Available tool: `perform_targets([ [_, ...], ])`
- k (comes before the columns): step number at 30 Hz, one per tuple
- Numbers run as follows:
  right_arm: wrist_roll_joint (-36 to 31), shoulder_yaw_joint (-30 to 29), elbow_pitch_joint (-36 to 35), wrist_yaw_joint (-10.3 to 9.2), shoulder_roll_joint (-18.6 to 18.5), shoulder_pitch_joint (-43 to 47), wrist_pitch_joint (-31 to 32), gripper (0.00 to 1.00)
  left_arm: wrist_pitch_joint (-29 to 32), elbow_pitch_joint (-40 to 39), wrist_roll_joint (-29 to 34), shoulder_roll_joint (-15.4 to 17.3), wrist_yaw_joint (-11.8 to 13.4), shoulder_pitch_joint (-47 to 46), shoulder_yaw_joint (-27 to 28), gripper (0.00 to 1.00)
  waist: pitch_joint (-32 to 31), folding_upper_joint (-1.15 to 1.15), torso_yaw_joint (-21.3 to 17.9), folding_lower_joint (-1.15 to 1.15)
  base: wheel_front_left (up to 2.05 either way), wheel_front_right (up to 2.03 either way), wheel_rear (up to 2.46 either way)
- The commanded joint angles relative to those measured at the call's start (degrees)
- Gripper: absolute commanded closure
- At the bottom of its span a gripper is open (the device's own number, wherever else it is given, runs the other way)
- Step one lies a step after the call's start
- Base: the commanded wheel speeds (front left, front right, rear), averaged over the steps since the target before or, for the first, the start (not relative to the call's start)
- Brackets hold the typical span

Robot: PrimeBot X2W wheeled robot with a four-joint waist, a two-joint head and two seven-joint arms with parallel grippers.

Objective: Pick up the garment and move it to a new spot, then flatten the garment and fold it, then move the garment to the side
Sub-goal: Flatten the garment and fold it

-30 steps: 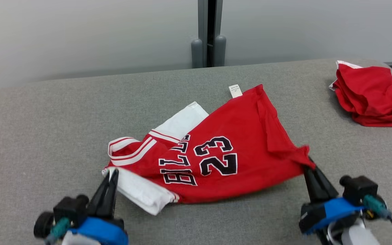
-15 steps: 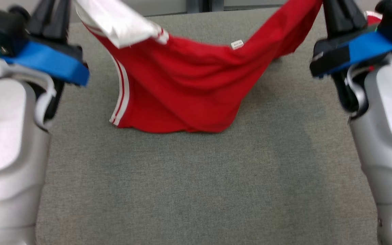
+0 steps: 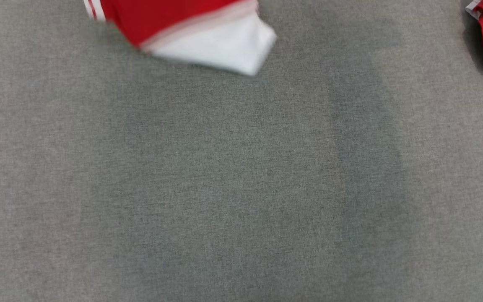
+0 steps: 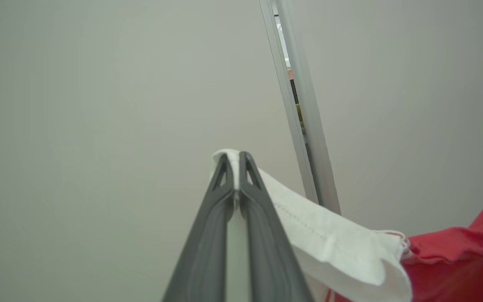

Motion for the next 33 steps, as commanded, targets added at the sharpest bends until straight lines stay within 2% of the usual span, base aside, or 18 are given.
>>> perform_targets([
  [1, -0.2, 0.1, 1.4, -0.03, 0.1, -1.7, -0.6, 1.00, -0.5, 0.7, 0.3, -0.2, 0.0, -1.8, -0.4, 1.00, -0.2, 0.00, 0.1, -0.02, 0.00, 0.00, 0.00],
  [8, 1.4, 0.7, 7.8, -0.03, 0.8, -5.9, -3.2, 1.00, -2.0, 4.6, 1.1, -0.2, -0.3, -6.9, -4.1, 1.00, -0.1, 0.00, 0.6, -0.02, 0.00, 0.00, 0.00],
  [15, 3.7, 2.3, 8.4, -0.03, 0.2, 0.8, -4.4, 1.00, -4.1, 3.8, -1.1, 0.0, 0.0, 0.3, -4.4, 1.00, 0.9, 0.00, 1.4, -0.02, 0.00, 0.00, 0.00],
  [18, 5.5, 1.8, 5.6, -0.03, 0.0, 6.0, -4.6, 1.00, -4.7, 1.0, -2.1, 0.0, 0.9, 6.7, -3.7, 1.00, 0.7, 0.00, 1.7, -0.02, 0.00, 0.00, 0.00],
  [22, 6.4, 1.4, -0.6, -0.04, -0.3, 17.5, -4.6, 1.00, -5.0, -5.2, -3.4, 0.2, 2.8, 18.8, -2.3, 1.00, -1.0, 0.00, 1.7, -0.02, 0.00, 0.00, 0.00],
  [23, 6.4, 1.4, -0.6, -0.04, -0.3, 17.5, -4.6, 1.00, -5.0, -5.2, -3.4, 0.2, 2.8, 18.8, -2.3, 1.00, -1.0, 0.00, 1.7, -0.02, 0.00, 0.00, 0.00],
  [28, 8.0, 1.3, -7.2, -0.03, 0.6, 32.8, -4.6, 1.00, -5.0, -15.6, -5.1, 0.4, 6.0, 37.6, 0.2, 1.00, -4.4, 0.00, 1.5, -0.02, 0.00, 0.00, 0.00],
  [33, 10.1, 0.7, -12.9, -0.03, 0.6, 47.1, -4.6, 1.00, -5.0, -24.4, -6.6, -0.9, 9.1, 55.4, 1.4, 1.00, -7.8, 0.00, 1.9, -0.02, 0.00, 0.00, 0.00],
])
